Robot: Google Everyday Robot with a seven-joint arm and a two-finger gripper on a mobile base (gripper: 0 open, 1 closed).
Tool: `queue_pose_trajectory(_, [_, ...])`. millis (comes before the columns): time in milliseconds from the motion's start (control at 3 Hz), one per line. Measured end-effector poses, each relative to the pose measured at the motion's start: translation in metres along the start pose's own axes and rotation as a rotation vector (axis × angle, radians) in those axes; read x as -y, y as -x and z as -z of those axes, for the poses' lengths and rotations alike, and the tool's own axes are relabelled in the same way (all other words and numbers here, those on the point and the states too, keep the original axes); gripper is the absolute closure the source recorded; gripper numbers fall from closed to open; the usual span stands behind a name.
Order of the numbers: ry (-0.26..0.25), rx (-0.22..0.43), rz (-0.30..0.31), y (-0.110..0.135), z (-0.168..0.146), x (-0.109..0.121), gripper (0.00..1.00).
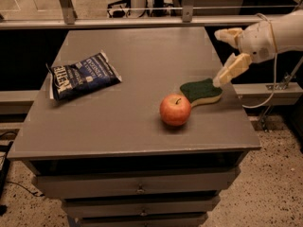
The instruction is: Move sponge near apple
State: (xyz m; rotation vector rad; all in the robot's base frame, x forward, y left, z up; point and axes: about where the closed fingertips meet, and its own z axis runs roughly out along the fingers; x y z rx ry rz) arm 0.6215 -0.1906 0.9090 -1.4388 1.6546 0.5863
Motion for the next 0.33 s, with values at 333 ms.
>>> queue_pose_trajectory(333, [-0.099, 0.072, 0.088, 0.0540, 0.0088, 0.0207, 0.00])
